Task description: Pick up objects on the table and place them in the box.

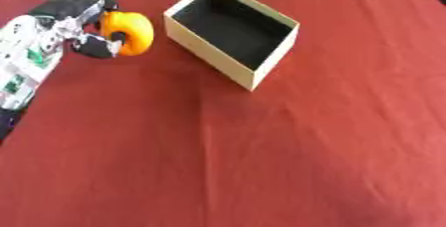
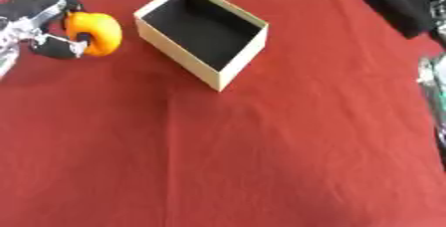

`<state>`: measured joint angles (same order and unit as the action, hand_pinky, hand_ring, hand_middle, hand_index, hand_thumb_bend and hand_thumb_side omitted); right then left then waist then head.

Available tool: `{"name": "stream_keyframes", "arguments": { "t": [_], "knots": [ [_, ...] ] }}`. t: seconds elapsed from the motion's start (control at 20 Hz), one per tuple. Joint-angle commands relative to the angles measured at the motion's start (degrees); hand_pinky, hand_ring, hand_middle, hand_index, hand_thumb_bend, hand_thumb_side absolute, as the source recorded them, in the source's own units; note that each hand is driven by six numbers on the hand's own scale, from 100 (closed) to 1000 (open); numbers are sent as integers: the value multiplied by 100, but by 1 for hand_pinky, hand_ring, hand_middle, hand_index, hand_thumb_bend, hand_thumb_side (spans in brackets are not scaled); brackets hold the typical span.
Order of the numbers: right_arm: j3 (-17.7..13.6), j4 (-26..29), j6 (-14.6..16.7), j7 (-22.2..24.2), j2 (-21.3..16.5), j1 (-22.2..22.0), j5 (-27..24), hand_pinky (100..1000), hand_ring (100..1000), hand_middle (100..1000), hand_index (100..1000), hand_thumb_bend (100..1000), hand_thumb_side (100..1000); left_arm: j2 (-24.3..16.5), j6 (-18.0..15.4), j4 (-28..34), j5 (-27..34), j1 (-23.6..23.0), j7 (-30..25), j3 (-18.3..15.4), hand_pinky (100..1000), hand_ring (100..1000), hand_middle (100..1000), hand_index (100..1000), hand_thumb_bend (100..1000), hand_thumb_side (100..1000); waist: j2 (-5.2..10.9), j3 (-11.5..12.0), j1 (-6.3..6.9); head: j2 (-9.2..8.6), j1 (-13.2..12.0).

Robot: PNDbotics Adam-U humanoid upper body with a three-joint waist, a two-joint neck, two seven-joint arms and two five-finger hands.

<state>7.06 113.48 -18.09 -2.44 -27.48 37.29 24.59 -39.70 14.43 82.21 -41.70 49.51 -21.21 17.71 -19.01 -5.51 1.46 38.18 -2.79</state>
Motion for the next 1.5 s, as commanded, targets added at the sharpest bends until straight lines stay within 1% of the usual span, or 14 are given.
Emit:
{"name": "stream_keyframes", "arguments": {
  "t": [0.05, 0.25, 0.4, 0.5, 0.6, 0.75, 0.85, 1.05, 1.15, 1.35, 1.5],
  "knots": [
    [-53, 112, -20, -7, -82, 66, -34, 935, 825, 674, 882, 100, 792, -260, 54, 289, 85, 206, 33, -212, 256, 528, 554, 662, 100, 158, 128, 8, -9, 2, 19],
    [-46, 112, -27, 11, -84, 70, -28, 935, 825, 674, 882, 100, 792, -253, 42, 333, 88, 434, 31, -269, 269, 538, 567, 673, 100, 158, 130, 17, -7, 13, 12],
    [-45, 112, -26, 20, -78, 91, -19, 935, 825, 674, 881, 100, 789, -112, -30, 196, -7, 737, 14, -241, 269, 540, 569, 675, 100, 160, 135, 21, -15, 4, -11],
    [-45, 112, -29, 22, -59, 110, -13, 935, 825, 674, 881, 100, 788, 115, -133, 28, -156, 1041, 37, -223, 266, 538, 568, 674, 100, 164, 137, 22, -35, -18, -33],
    [-37, 112, -39, 34, -35, 131, -17, 935, 825, 674, 881, 100, 788, 440, -311, -199, -355, 1374, 97, -202, 261, 535, 566, 673, 100, 177, 138, 25, -63, -38, -54],
    [-17, 112, -32, 56, 33, 179, -32, 935, 825, 675, 881, 100, 788, 1091, -607, -725, -660, 1817, 300, -238, 253, 526, 557, 670, 100, 181, 132, 21, -117, -75, -102],
    [-4, 112, -25, 73, 65, 213, -40, 934, 825, 675, 881, 100, 786, 1449, -796, -1114, -858, 2002, 486, -273, 250, 524, 554, 667, 100, 181, 123, 9, -147, -102, -117],
    [9, 112, -20, 100, 115, 282, -46, 934, 826, 675, 880, 100, 785, 2050, -1133, -1835, -1355, 2215, 857, -333, 249, 524, 552, 666, 100, 184, 88, -60, -189, -150, -139],
    [16, 112, -8, 107, 153, 316, -54, 935, 826, 675, 881, 100, 786, 2287, -1265, -2164, -1530, 2261, 989, -391, 249, 523, 551, 669, 100, 182, 66, -117, -195, -170, -149],
    [31, 112, 14, 113, 216, 361, -76, 936, 826, 675, 882, 100, 786, 2614, -1484, -2673, -1724, 2310, 1183, -511, 251, 524, 552, 673, 100, 166, 27, -216, -185, -186, -176],
    [31, 112, 15, 111, 224, 361, -84, 936, 826, 675, 883, 100, 787, 2730, -1585, -2923, -1774, 2311, 1248, -574, 252, 524, 551, 673, 100, 148, 13, -255, -163, -174, -180]
  ]
}}
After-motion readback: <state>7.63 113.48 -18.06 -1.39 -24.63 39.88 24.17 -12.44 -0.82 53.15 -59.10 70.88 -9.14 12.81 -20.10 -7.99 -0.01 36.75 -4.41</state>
